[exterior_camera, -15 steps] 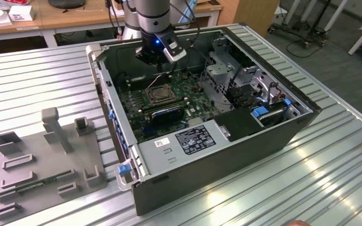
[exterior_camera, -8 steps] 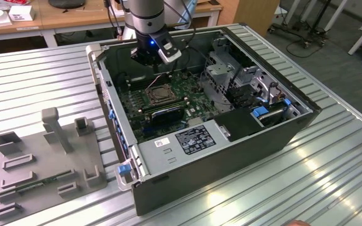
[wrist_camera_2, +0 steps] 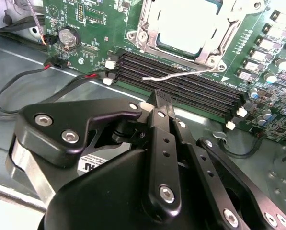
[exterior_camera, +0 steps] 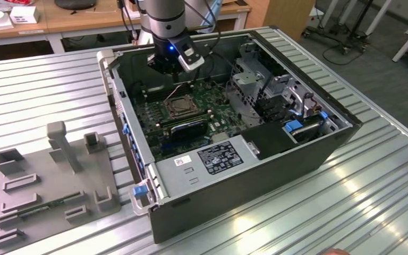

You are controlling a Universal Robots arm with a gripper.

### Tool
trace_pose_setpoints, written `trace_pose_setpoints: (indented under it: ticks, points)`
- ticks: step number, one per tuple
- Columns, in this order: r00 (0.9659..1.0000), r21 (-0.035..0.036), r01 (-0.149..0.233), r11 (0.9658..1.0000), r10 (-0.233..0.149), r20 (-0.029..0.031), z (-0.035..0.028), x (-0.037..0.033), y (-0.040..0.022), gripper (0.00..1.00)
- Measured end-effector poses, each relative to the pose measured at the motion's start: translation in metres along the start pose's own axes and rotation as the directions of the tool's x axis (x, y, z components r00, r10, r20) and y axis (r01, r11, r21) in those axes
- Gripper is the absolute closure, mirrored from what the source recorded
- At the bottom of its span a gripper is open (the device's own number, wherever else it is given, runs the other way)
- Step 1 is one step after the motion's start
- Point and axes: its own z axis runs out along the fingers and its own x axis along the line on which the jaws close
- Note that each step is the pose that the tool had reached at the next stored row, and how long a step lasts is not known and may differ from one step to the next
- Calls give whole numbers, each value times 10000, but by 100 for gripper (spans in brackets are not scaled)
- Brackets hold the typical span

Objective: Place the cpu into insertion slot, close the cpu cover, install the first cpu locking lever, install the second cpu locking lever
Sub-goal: 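Install the first cpu locking lever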

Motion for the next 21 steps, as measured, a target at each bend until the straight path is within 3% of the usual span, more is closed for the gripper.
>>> trace_pose_setpoints:
  ticks: [12,21]
  points:
    - [10000,-7,4,10000,-4,19,-19,122,-31,90]
    - [10000,-7,5,10000,-5,19,43,165,-94,90]
